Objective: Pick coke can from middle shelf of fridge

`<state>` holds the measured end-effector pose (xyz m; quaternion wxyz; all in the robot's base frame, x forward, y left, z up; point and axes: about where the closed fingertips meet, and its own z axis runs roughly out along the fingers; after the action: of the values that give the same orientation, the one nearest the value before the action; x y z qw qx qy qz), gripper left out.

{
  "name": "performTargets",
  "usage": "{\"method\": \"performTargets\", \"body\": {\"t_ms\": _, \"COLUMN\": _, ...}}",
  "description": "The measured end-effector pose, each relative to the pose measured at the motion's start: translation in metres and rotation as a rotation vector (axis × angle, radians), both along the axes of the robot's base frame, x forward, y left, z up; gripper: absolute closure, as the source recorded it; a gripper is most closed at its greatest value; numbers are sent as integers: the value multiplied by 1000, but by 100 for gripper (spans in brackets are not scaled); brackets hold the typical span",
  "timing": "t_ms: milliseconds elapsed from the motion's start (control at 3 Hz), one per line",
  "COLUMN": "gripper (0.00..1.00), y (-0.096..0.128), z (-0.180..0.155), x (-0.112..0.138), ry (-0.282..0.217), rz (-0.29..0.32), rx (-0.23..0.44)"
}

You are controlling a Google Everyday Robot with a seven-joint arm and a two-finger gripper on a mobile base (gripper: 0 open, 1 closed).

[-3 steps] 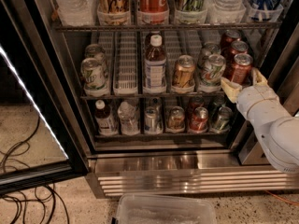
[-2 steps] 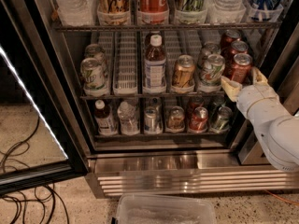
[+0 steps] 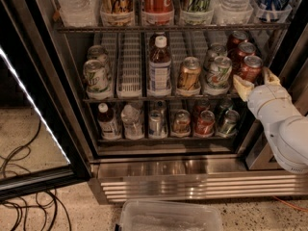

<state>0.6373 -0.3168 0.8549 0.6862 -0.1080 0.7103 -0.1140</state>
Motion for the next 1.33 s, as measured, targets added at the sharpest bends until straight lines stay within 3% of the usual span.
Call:
{"method": "performTargets", "body": {"t_ms": 333, "gripper": 39, "y": -6, "z": -6, "x": 17, "ry": 14, "rz": -29, "rx": 7}}
{"method": "performTargets", "body": {"t_ms": 667, "gripper": 39, "y": -5, "z": -7, "x": 19, "ry": 17, "rz": -30, "rx": 9}}
{"method": "performTargets", "body": {"t_ms": 1333, "gripper": 81, "y": -5, "z": -7, "x": 19, "ry": 17, "rz": -30, "rx": 9}}
